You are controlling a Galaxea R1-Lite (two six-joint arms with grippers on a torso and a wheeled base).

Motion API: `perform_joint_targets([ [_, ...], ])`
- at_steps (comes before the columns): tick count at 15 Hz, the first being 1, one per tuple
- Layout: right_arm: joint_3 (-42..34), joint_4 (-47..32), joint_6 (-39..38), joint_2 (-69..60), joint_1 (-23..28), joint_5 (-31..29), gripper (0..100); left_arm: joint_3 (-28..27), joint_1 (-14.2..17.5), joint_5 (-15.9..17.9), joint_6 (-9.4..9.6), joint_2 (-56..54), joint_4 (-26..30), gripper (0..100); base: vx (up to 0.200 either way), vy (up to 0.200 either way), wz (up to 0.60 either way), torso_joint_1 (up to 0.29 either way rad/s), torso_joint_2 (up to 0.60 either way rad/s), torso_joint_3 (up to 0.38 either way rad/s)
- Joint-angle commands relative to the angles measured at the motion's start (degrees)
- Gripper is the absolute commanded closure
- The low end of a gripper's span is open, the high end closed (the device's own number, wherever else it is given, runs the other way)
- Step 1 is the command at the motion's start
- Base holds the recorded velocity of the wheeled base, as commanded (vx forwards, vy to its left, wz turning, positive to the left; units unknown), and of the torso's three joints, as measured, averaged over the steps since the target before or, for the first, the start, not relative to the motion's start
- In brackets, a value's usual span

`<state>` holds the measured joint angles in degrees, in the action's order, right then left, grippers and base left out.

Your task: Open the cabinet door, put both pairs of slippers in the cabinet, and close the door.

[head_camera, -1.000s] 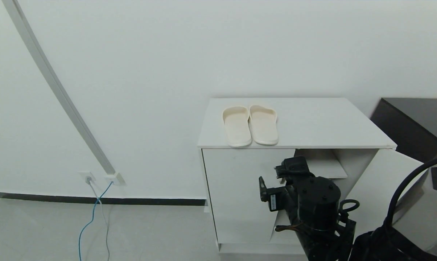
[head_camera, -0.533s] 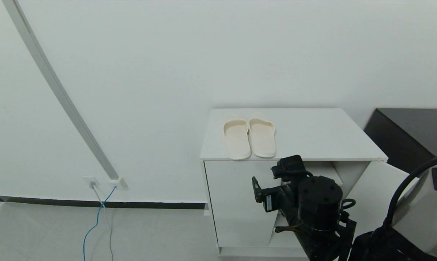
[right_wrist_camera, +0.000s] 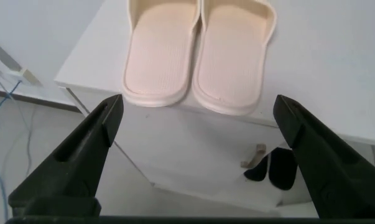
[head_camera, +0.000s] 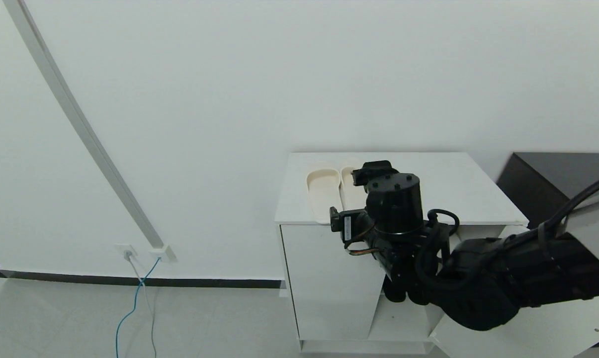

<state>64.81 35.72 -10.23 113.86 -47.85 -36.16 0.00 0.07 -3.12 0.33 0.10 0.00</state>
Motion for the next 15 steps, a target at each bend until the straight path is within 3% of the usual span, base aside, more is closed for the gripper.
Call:
perform_joint_targets([
  [1, 3.9, -4.1, -2.7, -0.8, -0.1, 1.5, 0, 0.0, 0.0, 0.0, 0.02, 0.0, -0.1, 100, 0.0, 0.0, 0.0, 0.0, 0.0, 0.0],
  [3, 4.2, -6.4, -5.0, -0.7, -0.1, 3.1, 0, 0.0, 0.0, 0.0, 0.02, 0.0, 0.0, 100, 0.0, 0.0, 0.0, 0.0, 0.0, 0.0],
  [11, 2.9, -5.8, -5.1, 0.9, -0.1, 3.2, 0, 0.0, 0.0, 0.0, 0.02, 0.0, -0.1, 100, 0.2, 0.0, 0.0, 0.001, 0.0, 0.0],
  [15, 2.2, -5.4, -5.7, 1.9, -0.1, 3.1, 0, 0.0, 0.0, 0.0, -0.07, 0.0, -0.1, 100, 0.0, 0.0, 0.0, 0.0, 0.0, 0.0],
])
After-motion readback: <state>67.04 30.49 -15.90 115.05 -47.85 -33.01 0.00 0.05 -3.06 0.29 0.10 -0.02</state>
